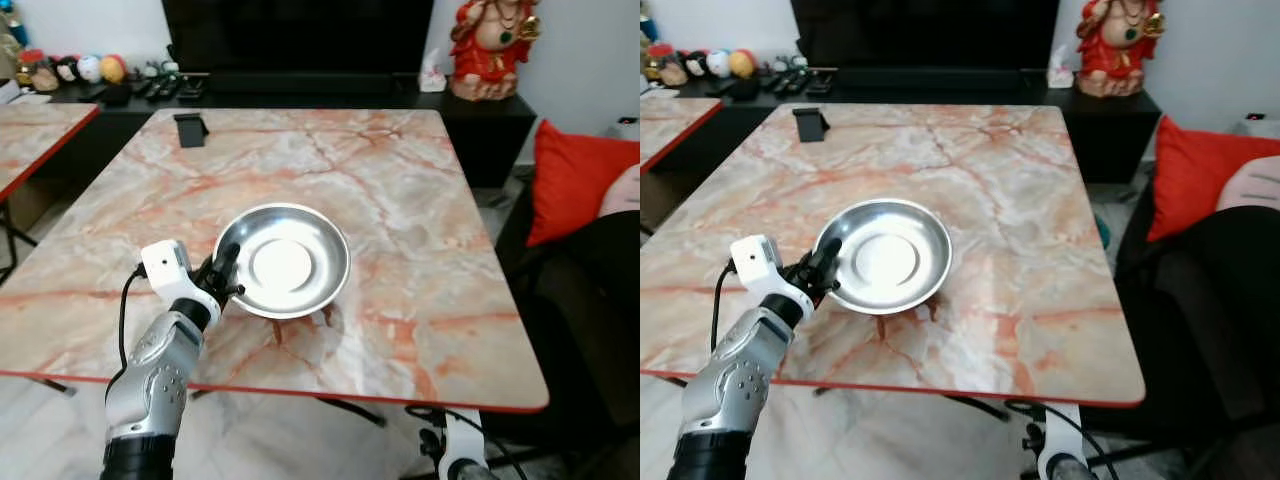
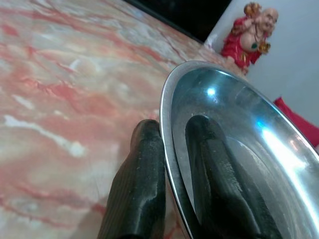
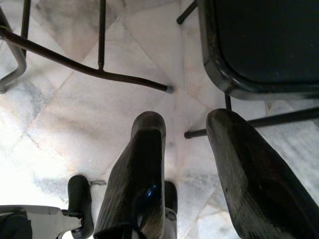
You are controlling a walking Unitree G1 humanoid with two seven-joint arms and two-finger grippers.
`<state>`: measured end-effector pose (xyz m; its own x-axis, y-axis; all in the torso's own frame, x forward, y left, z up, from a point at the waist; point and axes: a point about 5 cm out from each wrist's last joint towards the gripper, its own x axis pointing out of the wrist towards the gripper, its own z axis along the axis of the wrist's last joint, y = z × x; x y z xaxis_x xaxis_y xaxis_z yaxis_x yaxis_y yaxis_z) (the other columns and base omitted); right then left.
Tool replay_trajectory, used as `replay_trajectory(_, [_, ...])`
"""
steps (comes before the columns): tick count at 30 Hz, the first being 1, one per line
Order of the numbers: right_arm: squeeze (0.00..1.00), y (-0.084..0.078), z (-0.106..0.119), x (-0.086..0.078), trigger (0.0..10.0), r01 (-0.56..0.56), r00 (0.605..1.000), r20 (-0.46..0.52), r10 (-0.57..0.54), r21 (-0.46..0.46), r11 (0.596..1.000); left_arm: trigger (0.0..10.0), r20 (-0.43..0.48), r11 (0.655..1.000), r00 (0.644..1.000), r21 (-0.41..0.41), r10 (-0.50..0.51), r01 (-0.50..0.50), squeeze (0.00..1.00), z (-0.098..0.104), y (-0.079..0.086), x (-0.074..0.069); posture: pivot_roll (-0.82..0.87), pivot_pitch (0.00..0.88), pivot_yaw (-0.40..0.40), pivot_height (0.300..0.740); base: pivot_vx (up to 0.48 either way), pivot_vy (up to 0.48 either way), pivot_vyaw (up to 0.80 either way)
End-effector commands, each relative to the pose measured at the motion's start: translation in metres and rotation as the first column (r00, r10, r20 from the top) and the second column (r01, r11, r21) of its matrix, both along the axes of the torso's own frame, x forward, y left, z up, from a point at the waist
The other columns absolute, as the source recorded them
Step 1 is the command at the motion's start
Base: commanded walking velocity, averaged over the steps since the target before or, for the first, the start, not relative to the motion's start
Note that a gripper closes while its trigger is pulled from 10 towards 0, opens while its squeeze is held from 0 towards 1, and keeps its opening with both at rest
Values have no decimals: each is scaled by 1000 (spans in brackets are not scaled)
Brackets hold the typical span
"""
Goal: Setting the table
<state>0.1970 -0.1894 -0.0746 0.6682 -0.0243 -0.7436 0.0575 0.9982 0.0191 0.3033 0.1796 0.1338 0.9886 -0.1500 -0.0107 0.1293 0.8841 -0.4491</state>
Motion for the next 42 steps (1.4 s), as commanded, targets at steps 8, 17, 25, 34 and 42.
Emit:
replay_trajectory(8, [0,2,-2,-4,10000,-2,1000,-15,2,4,1000,10000,-81,999,996,-6,35,-35,0,-9,13,-17,-57,0,25,740,0,0,0])
replay_trajectory(17, [0,3,-2,-2,10000,-7,1000,-13,7,7,1000,10000,-135,998,989,10,64,-63,0,-21,15,-22,-54,0,23,740,0,0,0])
replay_trajectory(25, [0,3,-1,-1,10000,-7,1000,-9,7,5,1000,10000,-176,995,983,91,48,-32,0,-27,14,-27,-51,0,24,740,0,0,0])
replay_trajectory(34, [0,5,0,1,10000,-10,1000,-2,10,9,1000,10000,-212,987,976,158,52,-18,0,-34,16,-35,-45,0,23,740,0,0,0])
replay_trajectory(42, [0,6,0,2,10000,-15,1000,-1,15,10,1000,10000,-230,970,971,242,60,-3,1000,-40,17,-39,-44,0,20,740,0,0,0])
